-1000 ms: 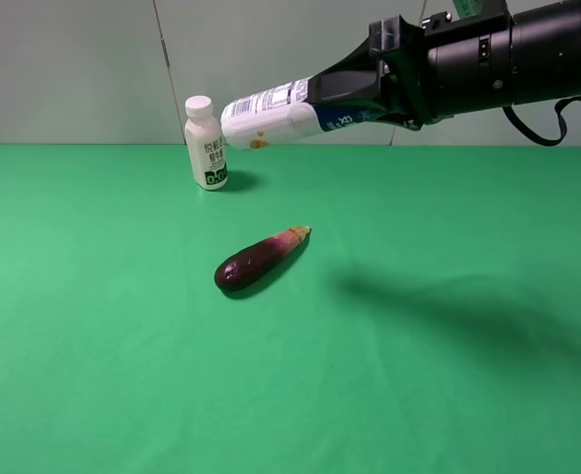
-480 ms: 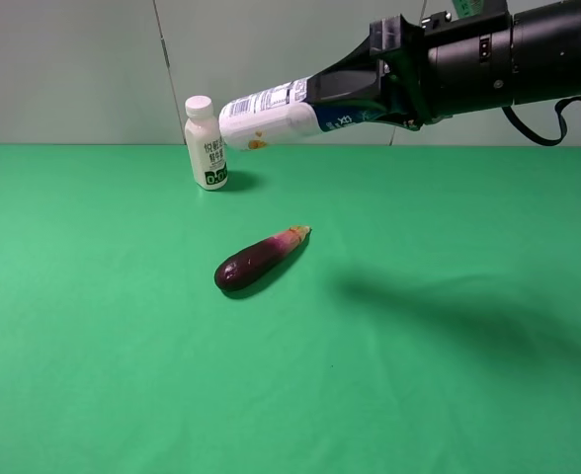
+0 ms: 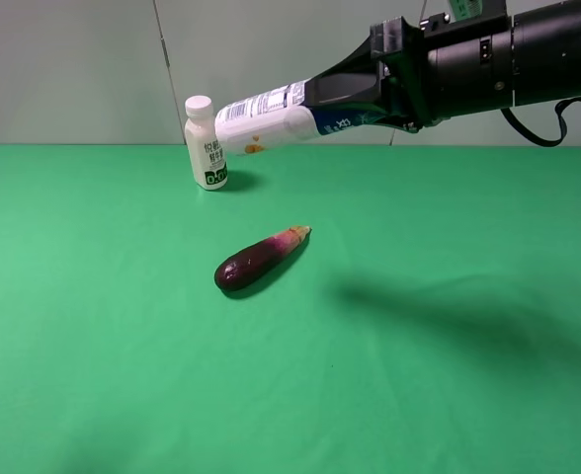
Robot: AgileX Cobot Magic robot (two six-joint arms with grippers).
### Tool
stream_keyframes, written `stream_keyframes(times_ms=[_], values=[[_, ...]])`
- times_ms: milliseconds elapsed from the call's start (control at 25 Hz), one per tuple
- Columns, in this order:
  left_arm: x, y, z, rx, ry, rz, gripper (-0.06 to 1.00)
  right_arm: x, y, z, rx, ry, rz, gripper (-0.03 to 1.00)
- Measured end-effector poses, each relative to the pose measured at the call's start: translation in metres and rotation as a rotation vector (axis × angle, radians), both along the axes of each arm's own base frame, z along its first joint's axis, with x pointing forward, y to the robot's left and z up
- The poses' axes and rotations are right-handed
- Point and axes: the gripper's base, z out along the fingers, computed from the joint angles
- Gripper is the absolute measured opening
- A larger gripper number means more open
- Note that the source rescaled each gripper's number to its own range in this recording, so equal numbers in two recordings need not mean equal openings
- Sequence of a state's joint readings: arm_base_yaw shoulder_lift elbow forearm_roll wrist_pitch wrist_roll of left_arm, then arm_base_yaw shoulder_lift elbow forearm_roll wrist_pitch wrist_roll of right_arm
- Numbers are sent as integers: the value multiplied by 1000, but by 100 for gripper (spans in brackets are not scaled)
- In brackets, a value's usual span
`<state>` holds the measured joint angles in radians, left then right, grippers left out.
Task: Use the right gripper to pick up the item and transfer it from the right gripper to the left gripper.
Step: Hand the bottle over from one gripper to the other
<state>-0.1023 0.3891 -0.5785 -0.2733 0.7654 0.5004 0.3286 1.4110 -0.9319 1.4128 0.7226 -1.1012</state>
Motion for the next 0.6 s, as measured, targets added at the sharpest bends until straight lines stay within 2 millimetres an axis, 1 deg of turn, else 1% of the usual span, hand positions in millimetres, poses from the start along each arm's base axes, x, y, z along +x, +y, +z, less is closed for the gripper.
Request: stream_keyframes(times_ms=[120, 320, 440, 520, 600], values=[[32, -12, 10, 45, -11, -140, 100, -1, 0, 0, -6, 0, 16, 0], [77, -32, 25, 126, -70, -392, 100, -2, 0, -2, -22, -5, 26, 0], [101, -45, 25, 121, -59, -540, 100, -3, 0, -2, -32, -6, 41, 0], [113, -52, 25, 105, -59, -627, 100, -4, 0, -3, -40, -7, 51, 0], [123, -59, 23, 129, -68, -720, 100, -4, 0, -3, -45, -9, 55, 0]])
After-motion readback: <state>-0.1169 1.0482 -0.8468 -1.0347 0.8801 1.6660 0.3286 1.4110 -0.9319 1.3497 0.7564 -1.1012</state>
